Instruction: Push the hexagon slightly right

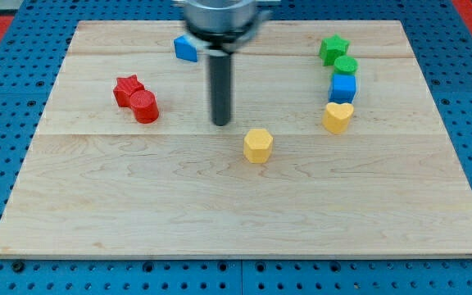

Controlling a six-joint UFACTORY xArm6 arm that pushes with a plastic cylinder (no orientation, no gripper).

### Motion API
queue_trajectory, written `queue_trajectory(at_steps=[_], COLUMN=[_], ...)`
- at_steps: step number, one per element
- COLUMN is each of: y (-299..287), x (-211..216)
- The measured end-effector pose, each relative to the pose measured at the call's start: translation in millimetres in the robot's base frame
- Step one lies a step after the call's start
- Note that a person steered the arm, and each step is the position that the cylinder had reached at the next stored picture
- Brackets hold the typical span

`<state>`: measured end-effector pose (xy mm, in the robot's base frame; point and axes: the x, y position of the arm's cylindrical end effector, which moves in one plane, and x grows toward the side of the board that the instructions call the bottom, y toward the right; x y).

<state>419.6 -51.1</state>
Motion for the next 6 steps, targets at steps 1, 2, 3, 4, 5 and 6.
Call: queue_trajectory(at_steps=[1,2,3,4,5,6], y=[14,72,169,185,135,240], x=[45,53,53,52,78,111])
